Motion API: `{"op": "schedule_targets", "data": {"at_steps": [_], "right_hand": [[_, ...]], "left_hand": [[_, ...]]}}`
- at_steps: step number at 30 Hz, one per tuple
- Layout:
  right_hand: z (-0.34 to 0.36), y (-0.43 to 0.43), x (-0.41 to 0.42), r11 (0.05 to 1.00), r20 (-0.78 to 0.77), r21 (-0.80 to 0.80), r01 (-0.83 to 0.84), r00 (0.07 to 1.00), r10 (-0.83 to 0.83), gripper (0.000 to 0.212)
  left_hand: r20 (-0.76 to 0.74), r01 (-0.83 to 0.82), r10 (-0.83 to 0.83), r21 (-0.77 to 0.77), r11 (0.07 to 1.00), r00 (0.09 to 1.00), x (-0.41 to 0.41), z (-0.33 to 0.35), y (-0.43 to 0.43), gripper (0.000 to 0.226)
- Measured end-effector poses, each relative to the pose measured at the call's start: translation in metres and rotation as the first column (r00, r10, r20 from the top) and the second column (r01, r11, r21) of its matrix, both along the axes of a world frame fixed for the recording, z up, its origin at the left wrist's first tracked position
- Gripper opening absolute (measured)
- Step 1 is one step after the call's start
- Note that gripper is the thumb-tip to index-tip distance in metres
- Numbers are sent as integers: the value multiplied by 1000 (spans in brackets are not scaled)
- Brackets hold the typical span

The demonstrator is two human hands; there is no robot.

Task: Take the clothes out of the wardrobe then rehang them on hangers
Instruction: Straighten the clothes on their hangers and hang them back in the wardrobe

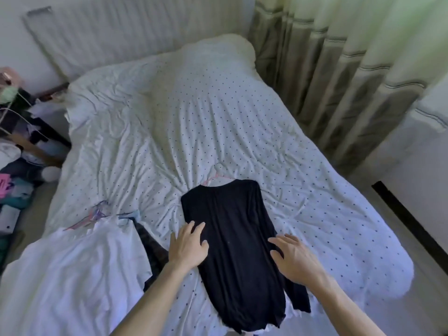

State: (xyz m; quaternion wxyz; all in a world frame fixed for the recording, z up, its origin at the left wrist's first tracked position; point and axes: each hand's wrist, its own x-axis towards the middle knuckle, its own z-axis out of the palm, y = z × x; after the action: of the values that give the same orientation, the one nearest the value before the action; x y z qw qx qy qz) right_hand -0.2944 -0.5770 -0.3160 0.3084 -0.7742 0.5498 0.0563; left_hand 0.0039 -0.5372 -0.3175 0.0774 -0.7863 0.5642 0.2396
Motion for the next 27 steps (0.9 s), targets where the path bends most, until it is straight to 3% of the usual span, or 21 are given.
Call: {"op": "schedule_targets", "data": {"at_steps": [11, 16, 19, 22, 27], "right_hand": [[-141, -83, 96, 958, -192, 250, -144, 962, 195, 48], [-193, -105, 112, 971, -331, 210, -112, 927, 178, 55], [-222, -112, 116, 977, -363, 202, -70, 921, 141, 67], [-252, -117, 114, 974, -392, 218, -64, 908, 148, 77], [-282, -117, 115, 969, -436, 231, -92, 880, 188, 81]], "left_hand": [[-104, -60, 94, 288, 956, 990, 93, -128, -89, 61], [-106, -92, 136, 345, 934, 985, 126, -190, -142, 62], [-79, -113, 145, 319, 941, 986, 142, -219, -175, 65], [-21, -131, 138, 197, 971, 990, 155, -244, -207, 69], [-3, -106, 107, 93, 990, 994, 172, -282, -244, 60]]}}
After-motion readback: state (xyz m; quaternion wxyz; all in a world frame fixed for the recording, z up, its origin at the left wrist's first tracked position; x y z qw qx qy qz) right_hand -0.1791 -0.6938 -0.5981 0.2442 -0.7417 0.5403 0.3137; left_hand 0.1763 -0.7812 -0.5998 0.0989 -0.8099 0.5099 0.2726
